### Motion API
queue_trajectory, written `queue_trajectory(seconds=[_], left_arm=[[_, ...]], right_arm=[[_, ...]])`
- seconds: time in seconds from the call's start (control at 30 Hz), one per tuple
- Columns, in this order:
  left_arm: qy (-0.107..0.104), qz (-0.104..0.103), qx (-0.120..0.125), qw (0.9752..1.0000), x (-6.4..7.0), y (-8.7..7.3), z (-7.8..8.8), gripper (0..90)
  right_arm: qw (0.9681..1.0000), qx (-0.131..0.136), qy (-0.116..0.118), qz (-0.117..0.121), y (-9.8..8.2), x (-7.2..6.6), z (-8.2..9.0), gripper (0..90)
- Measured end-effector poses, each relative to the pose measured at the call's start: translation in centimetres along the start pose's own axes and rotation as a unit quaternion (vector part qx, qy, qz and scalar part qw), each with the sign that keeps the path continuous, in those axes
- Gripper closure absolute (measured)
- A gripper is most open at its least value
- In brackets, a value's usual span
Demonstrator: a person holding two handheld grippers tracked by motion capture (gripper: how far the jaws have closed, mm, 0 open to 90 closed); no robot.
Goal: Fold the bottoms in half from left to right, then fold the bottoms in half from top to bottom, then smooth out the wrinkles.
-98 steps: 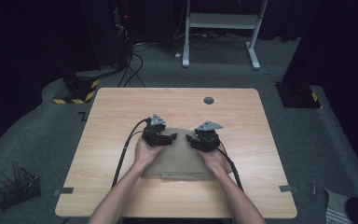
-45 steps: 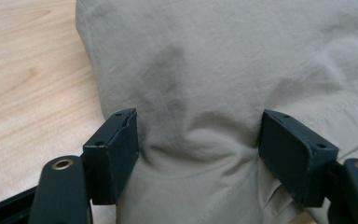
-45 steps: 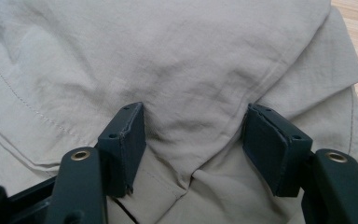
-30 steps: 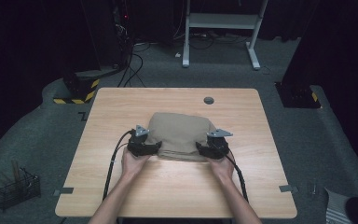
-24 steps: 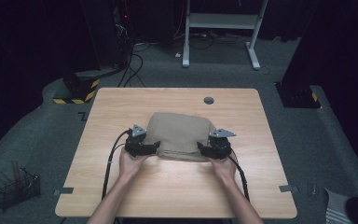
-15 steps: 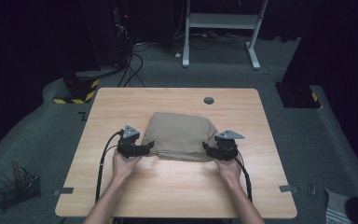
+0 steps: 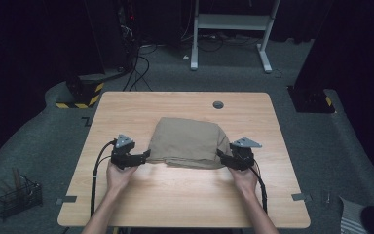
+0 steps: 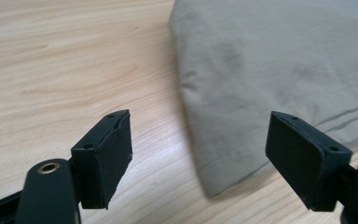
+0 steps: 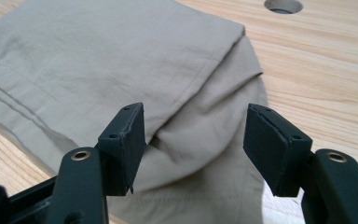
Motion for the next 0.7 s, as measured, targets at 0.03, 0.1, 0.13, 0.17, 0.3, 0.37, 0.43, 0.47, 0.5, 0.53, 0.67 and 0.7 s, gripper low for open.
queue_trajectory(seconds=[0.03, 0.1, 0.13, 0.17, 0.3, 0.37, 0.43, 0.47, 0.5, 0.53, 0.67, 0.7], left_arm=[[0.003, 0.002, -0.004, 1.0000, -0.2, -0.3, -0.1, 22.9], [0.010, 0.003, -0.009, 0.9999, -0.6, -0.7, -0.2, 22.7], [0.013, 0.004, -0.011, 0.9999, -0.6, -0.8, -0.1, 22.7], [0.015, 0.005, -0.009, 0.9998, -0.8, -1.0, 0.0, 22.8], [0.023, 0.009, -0.009, 0.9997, -1.2, -1.3, 0.4, 23.3], [0.024, 0.014, -0.011, 0.9996, -1.5, -1.6, 0.4, 23.3], [0.026, 0.017, -0.010, 0.9995, -1.6, -1.9, 0.5, 23.4], [0.027, 0.017, -0.012, 0.9994, -1.7, -2.1, 0.5, 23.5], [0.030, 0.016, -0.013, 0.9993, -1.8, -2.2, 0.5, 23.4], [0.032, 0.016, -0.013, 0.9993, -2.0, -2.3, 0.5, 23.5], [0.040, 0.017, -0.016, 0.9989, -2.4, -2.7, 0.6, 23.6], [0.043, 0.020, -0.015, 0.9988, -2.5, -2.8, 0.7, 23.6]], right_arm=[[1.0000, 0.002, -0.001, -0.002, -0.2, 0.2, 0.1, 38.6], [1.0000, -0.002, -0.004, -0.008, -0.6, 0.7, 0.1, 38.6], [0.9999, -0.003, -0.006, -0.010, -0.7, 1.0, 0.2, 38.6], [0.9999, -0.002, -0.008, -0.011, -0.8, 1.2, 0.4, 38.6], [0.9996, 0.007, -0.015, -0.022, -1.1, 2.1, 1.2, 38.6], [0.9995, 0.009, -0.017, -0.026, -1.4, 2.5, 1.5, 38.6], [0.9994, 0.008, -0.022, -0.025, -1.7, 2.9, 1.6, 38.6], [0.9994, 0.008, -0.022, -0.026, -1.8, 3.0, 1.7, 38.6], [0.9993, 0.008, -0.022, -0.029, -2.0, 3.1, 1.8, 38.6], [0.9992, 0.008, -0.024, -0.030, -2.1, 3.3, 1.8, 38.6], [0.9988, 0.007, -0.027, -0.039, -2.8, 3.9, 1.9, 38.6], [0.9987, 0.007, -0.031, -0.039, -2.9, 4.1, 2.0, 38.5]])
Point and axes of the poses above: each handheld gripper's, and its own axes: z roughly backward along the jaws, y roughly out of its top, x roughly to its right, the point moved 9 cm from there along -z, roughly forward along the jaws, and after that the axes turned 10 degrees about -x, right-handed, at the moved point
